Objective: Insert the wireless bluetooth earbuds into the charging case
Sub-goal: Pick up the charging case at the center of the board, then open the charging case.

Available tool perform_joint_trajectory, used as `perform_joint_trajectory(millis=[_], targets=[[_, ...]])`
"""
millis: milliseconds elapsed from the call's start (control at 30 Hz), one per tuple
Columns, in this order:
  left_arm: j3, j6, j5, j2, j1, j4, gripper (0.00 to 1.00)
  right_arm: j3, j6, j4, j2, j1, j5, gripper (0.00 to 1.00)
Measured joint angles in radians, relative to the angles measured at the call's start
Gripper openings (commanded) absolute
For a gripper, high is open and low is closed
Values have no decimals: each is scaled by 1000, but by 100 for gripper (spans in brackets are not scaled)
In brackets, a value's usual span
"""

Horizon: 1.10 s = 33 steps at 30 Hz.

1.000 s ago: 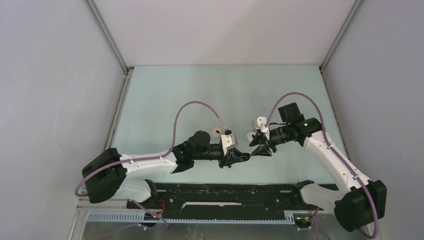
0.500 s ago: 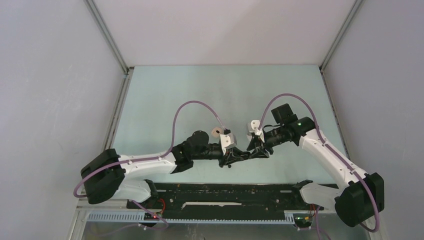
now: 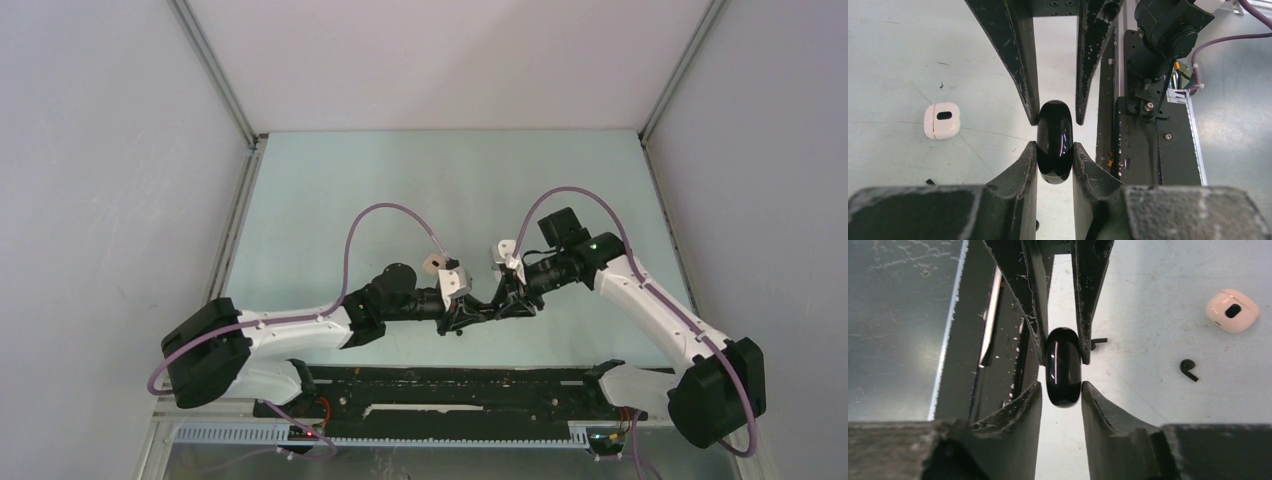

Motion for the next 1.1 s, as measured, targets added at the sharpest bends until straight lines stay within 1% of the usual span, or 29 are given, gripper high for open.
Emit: perform_joint_trajectory(millis=[67,133,167,200,233,300,367,467,533,733,933,1100], targets=[[0,0,0,0,0,7,20,2,-1,-9,11,1,-17,43],[0,0,0,0,0,21,21,7,-5,-14,20,4,-27,41],[0,-1,1,0,0,24,22,9,-6,-16,23,5,-32,37],[0,-2,0,0,0,27,24,11,-6,-16,25,6,-34,30],[0,-3,3,0,0,29,27,11,-9,-16,26,6,-37,26],[0,-8,4,0,0,30,37,14,-13,-18,29,5,-37,13],[-2,-14,2,0,-2,30,45,15,-13,-19,31,5,-38,5],[-21,-17,-15,-2,-2,63,52,23,-9,-27,32,-1,-56,4],[-60,-25,-35,-8,-2,103,55,31,-3,-31,32,-16,-79,4],[-145,-60,-50,-13,-2,202,57,42,6,-38,32,-77,-148,5],[-149,-122,-38,15,-2,353,59,42,7,-45,31,-80,-179,5],[-149,-181,-23,84,2,461,55,42,7,-50,26,-84,-194,6]])
